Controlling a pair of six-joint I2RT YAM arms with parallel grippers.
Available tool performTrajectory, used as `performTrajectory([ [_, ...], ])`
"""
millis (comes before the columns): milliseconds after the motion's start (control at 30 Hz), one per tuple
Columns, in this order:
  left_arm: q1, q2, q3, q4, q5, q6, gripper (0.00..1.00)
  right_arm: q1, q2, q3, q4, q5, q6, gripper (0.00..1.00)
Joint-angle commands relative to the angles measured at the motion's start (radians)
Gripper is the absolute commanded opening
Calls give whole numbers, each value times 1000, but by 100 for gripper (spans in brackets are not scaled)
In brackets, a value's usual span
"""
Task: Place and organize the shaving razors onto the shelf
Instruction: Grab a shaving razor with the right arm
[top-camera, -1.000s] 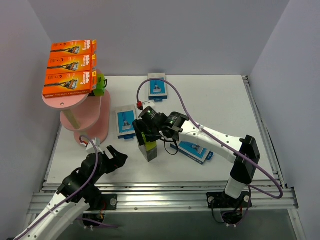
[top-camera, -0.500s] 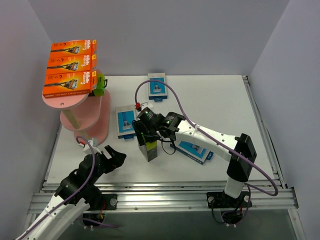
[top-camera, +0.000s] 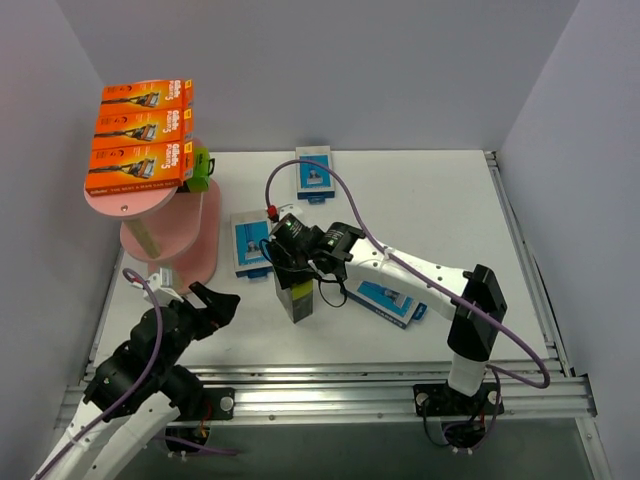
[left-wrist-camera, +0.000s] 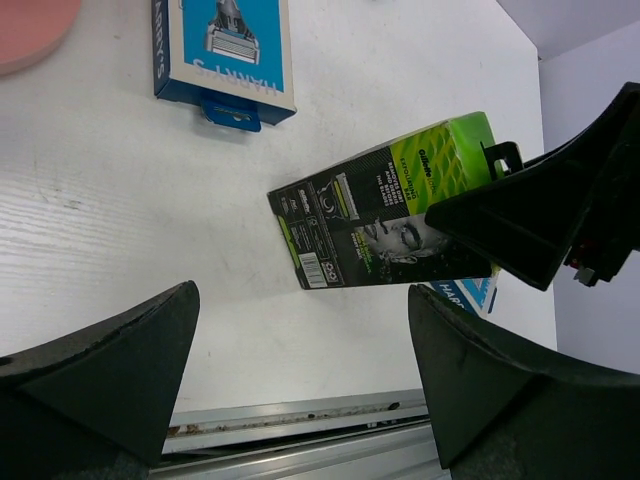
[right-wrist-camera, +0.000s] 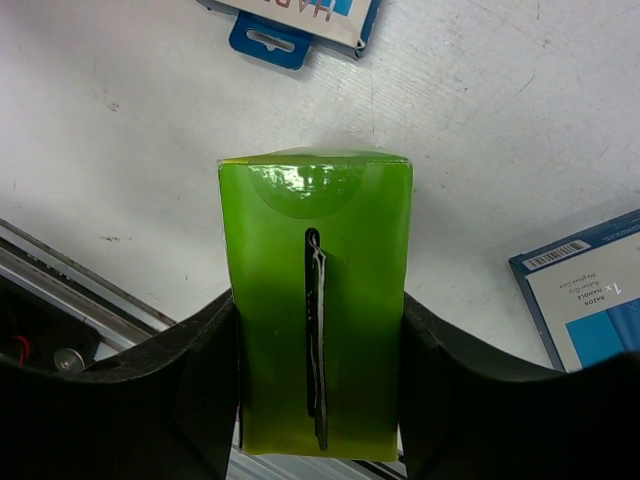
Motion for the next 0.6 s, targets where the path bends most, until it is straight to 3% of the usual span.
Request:
performTrajectory([
  [0, -2, 27, 100, -56, -34, 24, 94, -9, -15, 73, 21, -8, 2, 0],
  [133, -2, 29, 198, -77, -50, 94, 94, -20, -48, 91, 80, -46, 30, 0],
  [400, -3, -51, 380, -155, -220, 305, 94, -61, -125, 53, 294, -144, 117, 0],
  [467, -2, -36, 405, -182, -235, 358, 100, -79, -142, 42, 353, -149, 149, 0],
  [533, -3, -33, 436, -200, -271, 406, 84, -98, -163, 26, 420, -152, 182, 0],
  [567, -2, -39, 442, -202, -284, 423, 83, -104, -171, 15, 448, -152, 191, 0],
])
